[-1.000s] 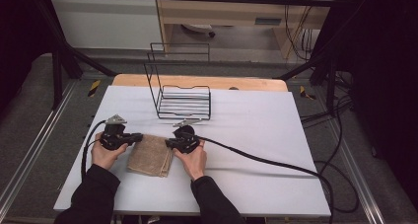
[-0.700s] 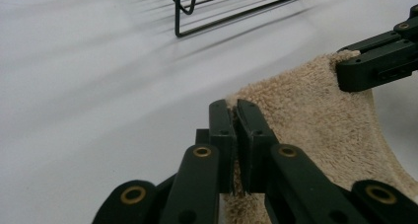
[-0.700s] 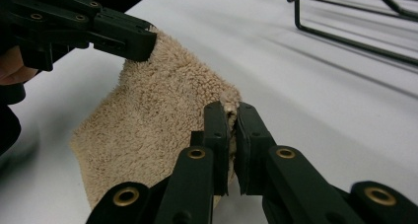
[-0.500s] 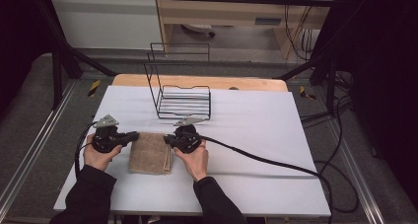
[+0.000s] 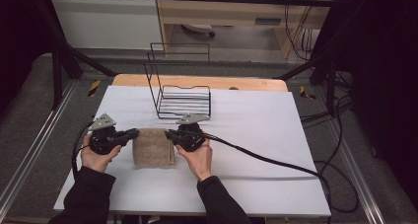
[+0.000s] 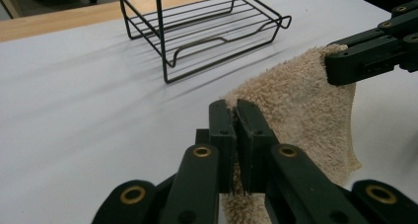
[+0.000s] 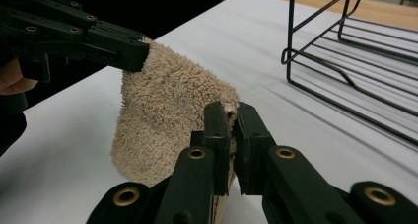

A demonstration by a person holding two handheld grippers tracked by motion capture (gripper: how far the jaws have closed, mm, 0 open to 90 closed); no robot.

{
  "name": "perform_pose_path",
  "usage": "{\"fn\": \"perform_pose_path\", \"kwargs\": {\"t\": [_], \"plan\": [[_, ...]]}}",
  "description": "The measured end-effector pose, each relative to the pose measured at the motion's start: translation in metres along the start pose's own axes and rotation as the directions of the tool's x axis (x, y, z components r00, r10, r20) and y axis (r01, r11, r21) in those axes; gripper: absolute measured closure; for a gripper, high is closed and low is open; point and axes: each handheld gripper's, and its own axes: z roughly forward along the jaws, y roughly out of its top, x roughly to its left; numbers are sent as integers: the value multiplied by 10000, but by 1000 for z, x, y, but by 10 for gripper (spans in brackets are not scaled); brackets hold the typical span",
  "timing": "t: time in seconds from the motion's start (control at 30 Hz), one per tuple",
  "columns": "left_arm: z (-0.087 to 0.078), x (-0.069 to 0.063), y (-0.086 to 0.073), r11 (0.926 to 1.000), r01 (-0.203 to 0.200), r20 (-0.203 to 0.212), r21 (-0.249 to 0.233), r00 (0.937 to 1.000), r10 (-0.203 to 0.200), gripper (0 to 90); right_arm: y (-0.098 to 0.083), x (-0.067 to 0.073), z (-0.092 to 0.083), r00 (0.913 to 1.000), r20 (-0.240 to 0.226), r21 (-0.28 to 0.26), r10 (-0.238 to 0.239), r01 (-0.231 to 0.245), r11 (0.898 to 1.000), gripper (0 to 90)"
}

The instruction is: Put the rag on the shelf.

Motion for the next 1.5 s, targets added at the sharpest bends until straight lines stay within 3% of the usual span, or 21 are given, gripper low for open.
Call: {"fn": "perform_pose_path", "kwargs": {"t": [0.27, 0.63, 0.77, 1.13, 1.5], "plan": [[-7, -10, 9, 9986, -84, -77, -528, 9999, 80, 854, 10, 1, -15, 9992, 64, -297, -392, 394, 9988, 855], [-6, -21, 19, 9958, -200, -271, -894, 9995, 176, 854, 21, 1, -32, 9959, 259, -556, -867, 880, 9946, 855], [-7, -24, 24, 9942, -220, -404, -1052, 9990, 178, 854, 24, 0, -37, 9952, 314, -655, -931, 950, 9933, 855], [-7, -30, 37, 9900, -282, -280, -1379, 9993, 245, 853, 34, -2, -52, 9927, 467, -924, -1111, 1150, 9891, 855], [-5, -38, 54, 9806, -468, -274, -1902, 9987, 423, 853, 44, -6, -68, 9899, 712, -1299, -1228, 1313, 9828, 854]]}}
